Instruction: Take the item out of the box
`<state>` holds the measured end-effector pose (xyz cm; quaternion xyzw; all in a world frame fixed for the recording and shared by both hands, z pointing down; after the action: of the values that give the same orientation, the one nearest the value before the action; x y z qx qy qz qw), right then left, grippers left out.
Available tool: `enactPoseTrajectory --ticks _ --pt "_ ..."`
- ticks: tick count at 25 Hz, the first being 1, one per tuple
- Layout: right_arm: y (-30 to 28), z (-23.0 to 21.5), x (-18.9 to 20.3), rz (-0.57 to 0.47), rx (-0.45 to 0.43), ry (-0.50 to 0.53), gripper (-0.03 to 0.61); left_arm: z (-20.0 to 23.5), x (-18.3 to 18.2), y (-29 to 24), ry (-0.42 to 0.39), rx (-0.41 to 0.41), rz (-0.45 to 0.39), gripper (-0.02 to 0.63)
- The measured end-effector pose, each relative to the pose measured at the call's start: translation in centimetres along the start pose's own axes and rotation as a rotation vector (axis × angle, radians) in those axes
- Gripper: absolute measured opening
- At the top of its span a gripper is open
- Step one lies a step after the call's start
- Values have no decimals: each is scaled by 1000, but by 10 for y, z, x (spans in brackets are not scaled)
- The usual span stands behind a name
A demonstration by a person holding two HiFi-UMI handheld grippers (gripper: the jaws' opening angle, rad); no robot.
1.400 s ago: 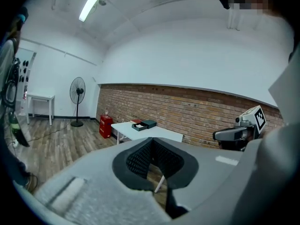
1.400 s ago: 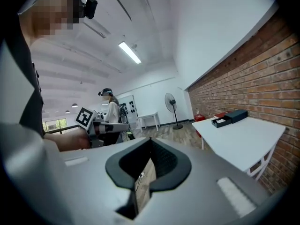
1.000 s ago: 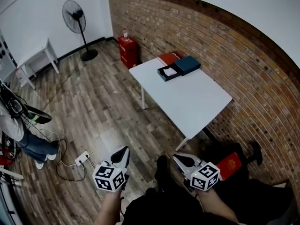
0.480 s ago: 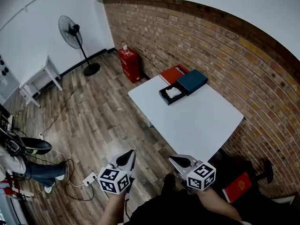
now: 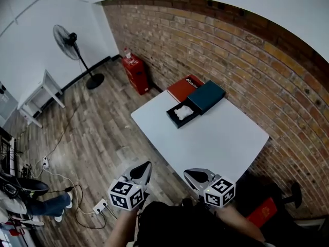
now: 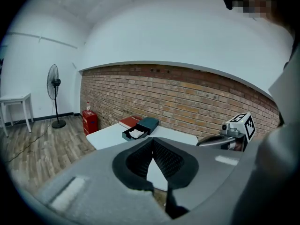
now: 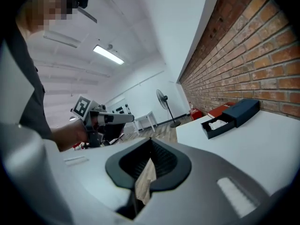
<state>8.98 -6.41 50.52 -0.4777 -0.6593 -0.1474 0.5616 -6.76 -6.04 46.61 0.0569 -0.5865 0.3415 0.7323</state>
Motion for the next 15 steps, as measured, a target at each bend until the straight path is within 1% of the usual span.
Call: enactPoseTrajectory --ticks 3,6,9,12,15 --pt "-1 -24 3 3 48 -37 0 15 -11 -23 2 15 -2 5" --pt "-1 -50 5 3 110 -80 0 27 -21 -48 -15 55 15 5" --pt "-8 -75 -1 -6 182 -99 0 46 -36 -73 -23 96 18 5" --pt "-29 -95 -13 -11 244 -108 0 70 -50 -99 -34 155 30 5" --pt "-61 -113 -25 -7 310 -137 0 102 -64 -121 -22 206 47 5"
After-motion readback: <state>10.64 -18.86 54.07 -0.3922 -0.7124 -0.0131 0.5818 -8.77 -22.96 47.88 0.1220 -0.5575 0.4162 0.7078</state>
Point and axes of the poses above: the fingertips, and each gripper's own axes: y backward along the fingers, z to its left, x out of its underside, the point moved 2 cm from there along y, backward along the fingers, and after that the axes turned 14 degrees about x, right-handed, at the moved point
